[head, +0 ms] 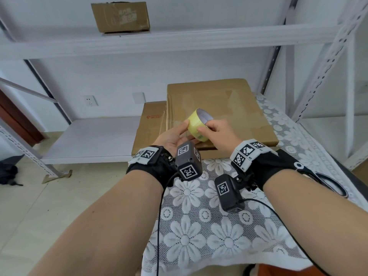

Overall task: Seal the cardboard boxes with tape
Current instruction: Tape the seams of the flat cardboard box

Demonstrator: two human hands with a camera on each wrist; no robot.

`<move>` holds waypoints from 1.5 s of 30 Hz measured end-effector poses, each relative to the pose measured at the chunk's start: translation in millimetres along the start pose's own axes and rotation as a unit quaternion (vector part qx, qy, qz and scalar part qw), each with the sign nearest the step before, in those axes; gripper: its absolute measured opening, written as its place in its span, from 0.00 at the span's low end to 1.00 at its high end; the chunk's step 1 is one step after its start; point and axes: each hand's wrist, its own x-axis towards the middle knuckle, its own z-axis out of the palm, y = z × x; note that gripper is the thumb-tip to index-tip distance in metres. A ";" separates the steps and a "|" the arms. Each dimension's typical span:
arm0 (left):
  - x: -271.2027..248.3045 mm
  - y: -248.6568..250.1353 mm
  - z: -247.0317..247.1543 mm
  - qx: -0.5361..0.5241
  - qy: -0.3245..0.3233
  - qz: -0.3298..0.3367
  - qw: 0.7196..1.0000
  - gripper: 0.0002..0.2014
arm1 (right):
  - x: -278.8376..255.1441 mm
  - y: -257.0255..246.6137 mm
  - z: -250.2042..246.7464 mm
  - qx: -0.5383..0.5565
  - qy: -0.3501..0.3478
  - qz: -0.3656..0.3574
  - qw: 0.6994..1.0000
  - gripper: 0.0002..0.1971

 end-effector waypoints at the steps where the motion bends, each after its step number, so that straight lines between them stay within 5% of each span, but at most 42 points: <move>1: 0.6 0.4 0.3 0.001 0.002 0.001 1.000 0.19 | -0.6 -0.1 -0.2 -0.011 0.000 -0.001 1.000 0.17; 13: 9.5 -2.6 -1.4 0.040 0.043 0.036 0.998 0.18 | -4.9 -0.7 -0.5 -0.214 -0.001 -0.045 0.976 0.04; 15: 11.2 -4.5 -0.6 0.039 0.061 0.059 0.996 0.10 | -4.8 -3.0 0.2 -0.236 0.021 -0.051 0.970 0.11; 18: 12.1 -6.6 0.5 0.044 0.050 0.082 0.994 0.12 | -5.8 -9.0 -2.3 -0.297 0.036 -0.065 0.952 0.12; 22: 12.1 -11.1 -1.3 0.064 0.029 0.105 0.992 0.19 | -7.3 -15.3 -3.4 -0.298 0.046 -0.076 0.950 0.10; 31: 18.0 -13.1 -2.9 0.118 0.079 0.118 0.983 0.04 | -4.9 -23.6 -4.1 -0.392 0.014 -0.109 0.914 0.05; 45: 18.6 -20.8 -0.8 0.183 0.126 0.204 0.954 0.02 | -5.8 -35.7 -3.4 -0.446 -0.002 -0.104 0.889 0.08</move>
